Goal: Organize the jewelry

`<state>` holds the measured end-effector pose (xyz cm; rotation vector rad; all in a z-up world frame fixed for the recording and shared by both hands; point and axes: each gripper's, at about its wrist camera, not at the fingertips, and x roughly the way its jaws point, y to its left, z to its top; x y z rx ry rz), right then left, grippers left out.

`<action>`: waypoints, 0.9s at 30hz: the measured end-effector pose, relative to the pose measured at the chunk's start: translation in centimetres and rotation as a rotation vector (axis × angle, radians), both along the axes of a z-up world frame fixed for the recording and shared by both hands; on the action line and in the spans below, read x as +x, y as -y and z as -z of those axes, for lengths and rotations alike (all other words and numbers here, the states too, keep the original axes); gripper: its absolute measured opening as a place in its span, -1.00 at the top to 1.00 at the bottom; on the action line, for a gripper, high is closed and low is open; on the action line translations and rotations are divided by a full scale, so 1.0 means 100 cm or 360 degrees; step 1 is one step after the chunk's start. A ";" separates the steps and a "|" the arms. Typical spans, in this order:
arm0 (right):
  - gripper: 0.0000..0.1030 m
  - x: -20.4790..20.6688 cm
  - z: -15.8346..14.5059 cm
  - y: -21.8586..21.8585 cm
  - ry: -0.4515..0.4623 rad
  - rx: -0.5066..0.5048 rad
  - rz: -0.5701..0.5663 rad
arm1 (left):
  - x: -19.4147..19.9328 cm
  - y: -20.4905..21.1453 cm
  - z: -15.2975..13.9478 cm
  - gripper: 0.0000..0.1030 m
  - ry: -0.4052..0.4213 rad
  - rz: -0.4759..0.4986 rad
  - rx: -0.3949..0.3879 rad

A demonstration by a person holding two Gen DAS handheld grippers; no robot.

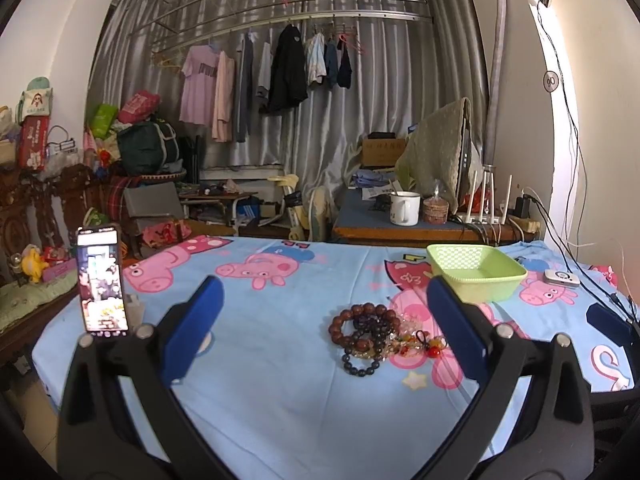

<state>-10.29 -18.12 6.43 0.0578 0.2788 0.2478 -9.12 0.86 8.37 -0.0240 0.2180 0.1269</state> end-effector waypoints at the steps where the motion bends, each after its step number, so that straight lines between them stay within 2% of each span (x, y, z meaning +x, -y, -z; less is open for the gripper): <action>1: -0.41 0.000 0.000 0.000 -0.0001 0.0001 0.0002 | 0.000 0.000 0.000 -0.90 0.0002 0.0001 -0.0002; 27: -0.40 0.002 0.004 0.011 -0.0009 0.0044 0.0046 | 0.000 0.000 -0.002 -0.90 -0.0008 0.0001 0.0003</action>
